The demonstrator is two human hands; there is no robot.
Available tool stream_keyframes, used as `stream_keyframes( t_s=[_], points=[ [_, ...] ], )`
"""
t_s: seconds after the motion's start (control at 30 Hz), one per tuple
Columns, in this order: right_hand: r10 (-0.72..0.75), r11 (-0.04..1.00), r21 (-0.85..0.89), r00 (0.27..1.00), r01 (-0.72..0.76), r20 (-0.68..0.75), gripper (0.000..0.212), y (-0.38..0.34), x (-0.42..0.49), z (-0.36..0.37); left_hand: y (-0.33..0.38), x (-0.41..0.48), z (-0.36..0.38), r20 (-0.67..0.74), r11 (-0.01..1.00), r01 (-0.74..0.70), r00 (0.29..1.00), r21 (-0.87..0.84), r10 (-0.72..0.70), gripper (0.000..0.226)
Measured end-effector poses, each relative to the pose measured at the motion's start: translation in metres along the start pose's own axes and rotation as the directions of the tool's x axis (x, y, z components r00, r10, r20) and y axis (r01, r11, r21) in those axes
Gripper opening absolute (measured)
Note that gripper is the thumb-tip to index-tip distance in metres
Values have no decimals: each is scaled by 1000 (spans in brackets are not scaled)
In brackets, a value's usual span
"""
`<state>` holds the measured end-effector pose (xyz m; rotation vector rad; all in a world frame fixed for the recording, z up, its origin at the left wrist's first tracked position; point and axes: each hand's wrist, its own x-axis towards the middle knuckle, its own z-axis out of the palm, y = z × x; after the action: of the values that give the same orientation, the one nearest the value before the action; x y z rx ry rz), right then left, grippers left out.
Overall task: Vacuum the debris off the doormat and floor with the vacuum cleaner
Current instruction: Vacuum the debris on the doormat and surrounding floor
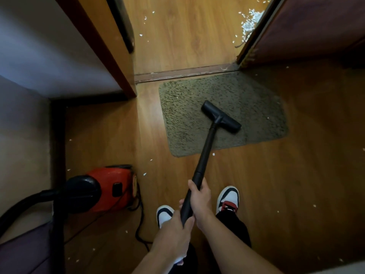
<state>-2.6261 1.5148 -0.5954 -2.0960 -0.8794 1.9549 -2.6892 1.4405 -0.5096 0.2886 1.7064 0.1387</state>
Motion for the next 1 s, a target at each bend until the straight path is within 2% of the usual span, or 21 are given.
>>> stream_keyframes(
  t_s=[0.17,0.33,0.53,0.73,0.9,1.0],
  points=[
    [-6,1000,20,996,8,-92,13,-14,28,-52,38,23,37,46,996,-66,997,61,63,37],
    [-2,1000,4,991,2,-131,31,-31,58,-106,82,40,68,86,969,-176,983,172,163,45],
    [28,999,42,992,-23,-121,39,-68,86,-157,144,49,95,142,975,-160,980,153,138,50],
    [43,997,74,994,-35,-103,37,-94,114,-195,185,68,121,86,979,-151,986,136,140,49],
    [27,998,57,992,-21,-119,33,-95,117,-211,192,70,137,74,966,-187,982,178,176,48],
    [38,999,38,990,-33,-138,34,-86,108,-203,180,63,134,94,976,-165,984,140,153,48]
  ],
)
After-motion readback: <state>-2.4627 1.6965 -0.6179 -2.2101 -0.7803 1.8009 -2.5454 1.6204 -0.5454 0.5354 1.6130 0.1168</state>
